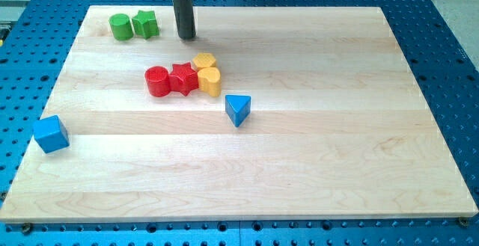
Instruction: Push the red blocks into the yellow blocks
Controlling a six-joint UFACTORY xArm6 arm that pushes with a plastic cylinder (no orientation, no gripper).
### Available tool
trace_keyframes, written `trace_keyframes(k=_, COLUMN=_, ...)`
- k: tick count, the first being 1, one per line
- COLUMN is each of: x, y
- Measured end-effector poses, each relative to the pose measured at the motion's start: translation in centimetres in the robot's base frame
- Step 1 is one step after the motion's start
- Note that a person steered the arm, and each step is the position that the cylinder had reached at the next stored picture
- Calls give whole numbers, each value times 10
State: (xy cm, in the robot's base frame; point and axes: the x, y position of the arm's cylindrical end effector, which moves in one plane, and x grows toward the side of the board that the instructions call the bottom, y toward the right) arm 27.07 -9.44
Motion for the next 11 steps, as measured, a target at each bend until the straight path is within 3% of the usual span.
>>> trace_keyframes(k=2, x=4, y=-3)
trace_keyframes(k=3, x=30, y=20)
trace_keyframes(k=5, x=149, y=118)
trace_keyframes(k=6, x=159, y=107)
trace_keyframes(k=7, x=108, y=108)
trace_keyframes(k=8, x=64, y=48)
trace_keyframes(k=9, x=66, y=-44)
trace_keyframes(k=10, x=114, y=-119)
trace_keyframes(k=11, x=143, y=-89)
